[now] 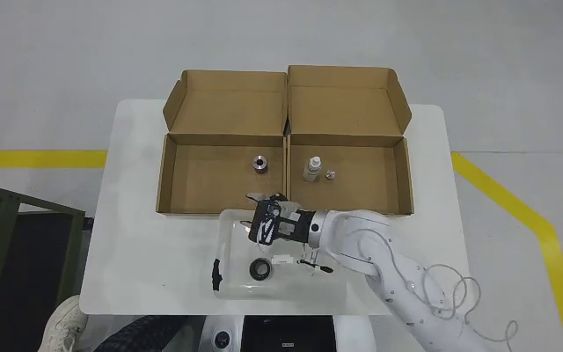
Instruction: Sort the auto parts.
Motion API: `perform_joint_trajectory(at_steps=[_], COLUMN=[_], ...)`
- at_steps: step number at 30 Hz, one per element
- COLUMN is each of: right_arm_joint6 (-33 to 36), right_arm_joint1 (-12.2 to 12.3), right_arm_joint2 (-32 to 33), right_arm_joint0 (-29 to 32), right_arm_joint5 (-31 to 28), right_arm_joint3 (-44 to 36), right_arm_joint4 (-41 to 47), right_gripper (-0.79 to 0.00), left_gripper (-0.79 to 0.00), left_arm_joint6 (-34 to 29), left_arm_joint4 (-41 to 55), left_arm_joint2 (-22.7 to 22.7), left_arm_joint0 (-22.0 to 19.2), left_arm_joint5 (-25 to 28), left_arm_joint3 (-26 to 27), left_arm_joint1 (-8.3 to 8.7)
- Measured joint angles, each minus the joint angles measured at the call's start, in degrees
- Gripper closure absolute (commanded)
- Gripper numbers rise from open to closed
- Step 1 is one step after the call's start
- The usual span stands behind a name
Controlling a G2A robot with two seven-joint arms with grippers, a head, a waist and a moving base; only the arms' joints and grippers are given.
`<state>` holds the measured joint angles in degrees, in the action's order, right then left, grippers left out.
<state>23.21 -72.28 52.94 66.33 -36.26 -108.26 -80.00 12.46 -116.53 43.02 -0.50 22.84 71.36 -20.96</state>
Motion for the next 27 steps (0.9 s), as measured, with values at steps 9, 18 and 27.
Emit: perform_joint_trajectory(at_steps=[9,18,27], right_arm_joint6=[-2.73,-5.46,-6.66], right_arm_joint1=[2.2,3.53,4.17], right_arm_joint2=[3.29,3.09,1.74], right_arm_joint0=[9.8,15.21,15.86], right_arm_joint5=[-4.29,-6.99,-8.53], right_arm_joint3=[-7.46,-8.78,-7.06], right_arm_joint4=[-4.86,-10.47,-14.68], right_gripper=[-0.345,-0.342,-0.36], left_gripper=[-0.785,-0.785,-0.785], left_arm_joint6=[0.0,0.0,0.0], left_arm_joint4=[0.0,0.0,0.0], left_arm_joint2=[0.0,0.0,0.0], left_arm_joint0=[0.0,0.0,0.0], left_arm_joint5=[0.0,0.0,0.0], left_arm_joint3=[0.0,0.0,0.0], left_arm_joint1=[0.0,0.0,0.0])
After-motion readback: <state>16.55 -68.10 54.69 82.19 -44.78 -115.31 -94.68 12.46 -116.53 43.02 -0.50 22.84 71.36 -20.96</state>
